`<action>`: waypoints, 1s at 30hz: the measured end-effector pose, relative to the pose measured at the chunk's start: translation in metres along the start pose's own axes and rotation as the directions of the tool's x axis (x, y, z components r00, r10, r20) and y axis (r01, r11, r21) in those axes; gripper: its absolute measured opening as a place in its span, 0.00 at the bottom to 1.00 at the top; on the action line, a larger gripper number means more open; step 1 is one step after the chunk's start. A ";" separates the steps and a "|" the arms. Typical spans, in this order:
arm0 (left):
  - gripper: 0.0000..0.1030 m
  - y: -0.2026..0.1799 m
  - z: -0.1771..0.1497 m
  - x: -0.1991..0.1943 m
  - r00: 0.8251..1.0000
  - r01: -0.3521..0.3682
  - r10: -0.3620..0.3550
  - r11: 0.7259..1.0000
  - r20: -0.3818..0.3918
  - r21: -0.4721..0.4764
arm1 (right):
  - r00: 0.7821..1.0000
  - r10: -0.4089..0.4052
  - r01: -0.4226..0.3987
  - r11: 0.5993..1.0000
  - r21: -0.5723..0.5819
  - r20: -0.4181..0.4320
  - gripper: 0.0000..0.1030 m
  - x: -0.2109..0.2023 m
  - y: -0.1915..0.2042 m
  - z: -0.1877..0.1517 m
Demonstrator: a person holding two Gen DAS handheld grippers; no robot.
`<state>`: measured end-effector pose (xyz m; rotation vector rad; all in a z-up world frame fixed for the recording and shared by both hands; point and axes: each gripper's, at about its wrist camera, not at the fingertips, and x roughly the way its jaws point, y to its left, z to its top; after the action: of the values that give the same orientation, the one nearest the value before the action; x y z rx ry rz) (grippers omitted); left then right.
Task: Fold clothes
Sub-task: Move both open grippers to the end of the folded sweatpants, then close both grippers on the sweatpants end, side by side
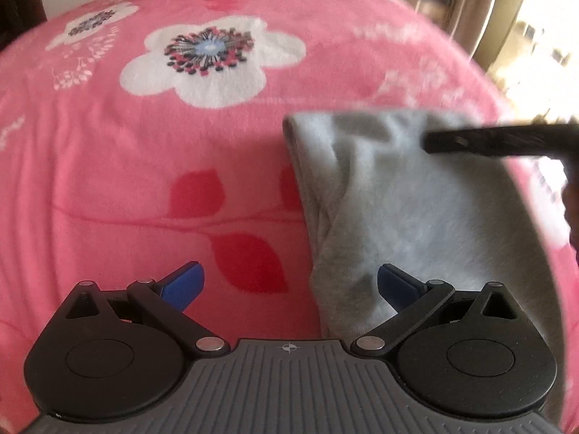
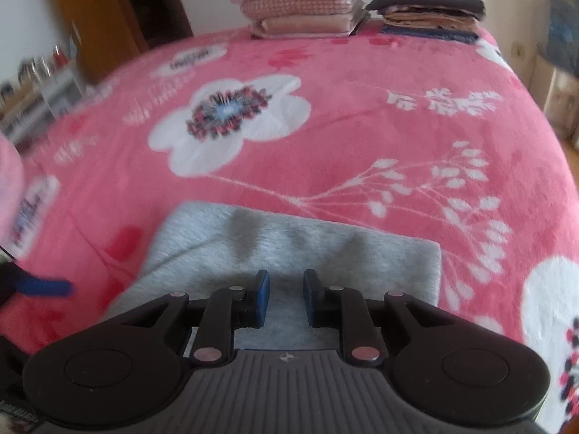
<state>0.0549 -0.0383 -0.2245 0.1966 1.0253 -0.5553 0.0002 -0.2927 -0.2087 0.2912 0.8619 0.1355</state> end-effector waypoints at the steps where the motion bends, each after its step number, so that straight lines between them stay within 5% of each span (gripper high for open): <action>1: 1.00 0.007 0.000 -0.004 0.999 0.033 -0.033 0.999 0.029 -0.017 | 1.000 0.016 -0.016 1.000 0.015 0.004 0.29 -0.005 -0.004 0.000; 7: 1.00 0.034 0.012 0.007 0.957 0.286 -0.280 0.954 0.077 -0.091 | 0.991 0.136 -0.137 0.976 0.169 0.018 0.73 -0.042 -0.052 -0.017; 10: 0.99 0.037 0.016 0.025 0.923 0.383 -0.383 0.916 0.029 -0.119 | 0.980 0.199 -0.193 0.941 0.279 0.009 0.77 -0.036 -0.076 -0.030; 14: 0.98 0.028 0.016 0.045 0.916 0.393 -0.398 0.915 -0.041 -0.091 | 0.959 0.282 -0.259 0.869 0.421 0.008 0.78 -0.027 -0.108 -0.047; 18: 0.98 0.026 0.019 0.052 0.904 0.422 -0.426 0.903 -0.038 -0.079 | 0.932 0.362 -0.314 0.787 0.532 0.014 0.95 -0.019 -0.135 -0.061; 30: 0.95 0.029 0.052 0.091 0.845 0.533 -0.534 0.840 0.021 -0.097 | 0.879 0.477 -0.431 0.796 0.425 -0.003 1.00 0.027 -0.122 -0.026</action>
<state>0.1458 -0.0669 -0.2782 -0.1891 1.1138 -1.0091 -0.0022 -0.3967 -0.2820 0.9034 0.9135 0.4252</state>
